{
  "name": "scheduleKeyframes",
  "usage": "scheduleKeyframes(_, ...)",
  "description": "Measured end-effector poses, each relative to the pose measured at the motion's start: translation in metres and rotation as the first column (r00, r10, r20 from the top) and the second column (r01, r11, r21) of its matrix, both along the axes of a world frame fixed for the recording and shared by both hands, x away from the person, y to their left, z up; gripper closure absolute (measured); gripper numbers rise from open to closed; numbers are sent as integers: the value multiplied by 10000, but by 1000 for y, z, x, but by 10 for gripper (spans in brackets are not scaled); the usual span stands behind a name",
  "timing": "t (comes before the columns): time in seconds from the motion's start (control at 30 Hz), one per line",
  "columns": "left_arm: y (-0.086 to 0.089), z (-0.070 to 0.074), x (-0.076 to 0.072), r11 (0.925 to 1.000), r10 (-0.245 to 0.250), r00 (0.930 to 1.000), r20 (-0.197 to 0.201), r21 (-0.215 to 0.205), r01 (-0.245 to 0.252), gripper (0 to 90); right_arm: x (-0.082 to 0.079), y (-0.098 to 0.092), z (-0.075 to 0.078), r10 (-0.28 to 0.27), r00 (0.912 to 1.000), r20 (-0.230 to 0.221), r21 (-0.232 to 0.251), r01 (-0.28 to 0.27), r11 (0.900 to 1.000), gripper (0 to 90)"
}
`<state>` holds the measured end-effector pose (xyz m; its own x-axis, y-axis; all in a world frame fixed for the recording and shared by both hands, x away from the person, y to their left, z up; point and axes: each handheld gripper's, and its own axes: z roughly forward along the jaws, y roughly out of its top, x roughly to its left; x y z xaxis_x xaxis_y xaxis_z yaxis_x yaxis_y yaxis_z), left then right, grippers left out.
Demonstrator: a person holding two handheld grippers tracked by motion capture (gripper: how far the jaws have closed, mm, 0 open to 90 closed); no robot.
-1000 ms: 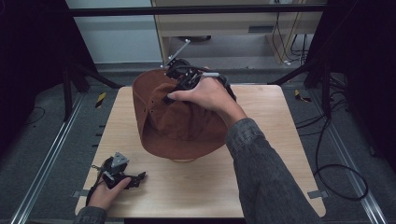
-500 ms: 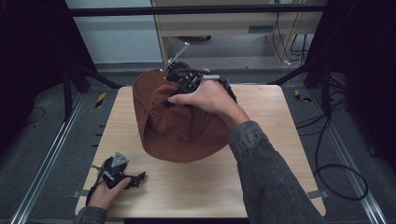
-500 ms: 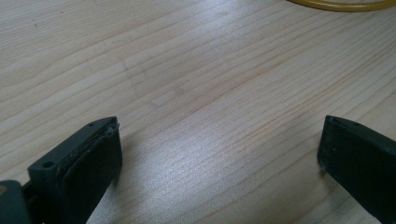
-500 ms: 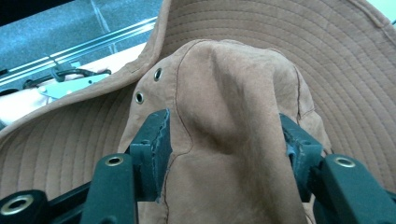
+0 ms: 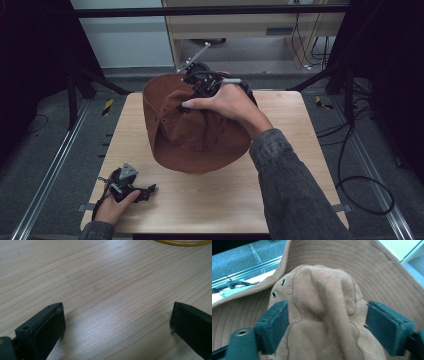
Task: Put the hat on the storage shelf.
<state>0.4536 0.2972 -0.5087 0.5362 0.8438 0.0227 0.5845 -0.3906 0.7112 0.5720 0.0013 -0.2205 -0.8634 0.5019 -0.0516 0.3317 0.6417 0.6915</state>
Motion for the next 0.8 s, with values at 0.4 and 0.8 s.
scheduleKeyframes(0.4,0,0,0,10000,-6,10000,0,-1,6,0,-6,-24,11,-141,9995,271,404,130,9991,78)
scheduleKeyframes(0.8,0,0,0,10000,-2,10000,1,-4,2,0,-10,-72,10,-951,9936,609,726,906,9932,82)
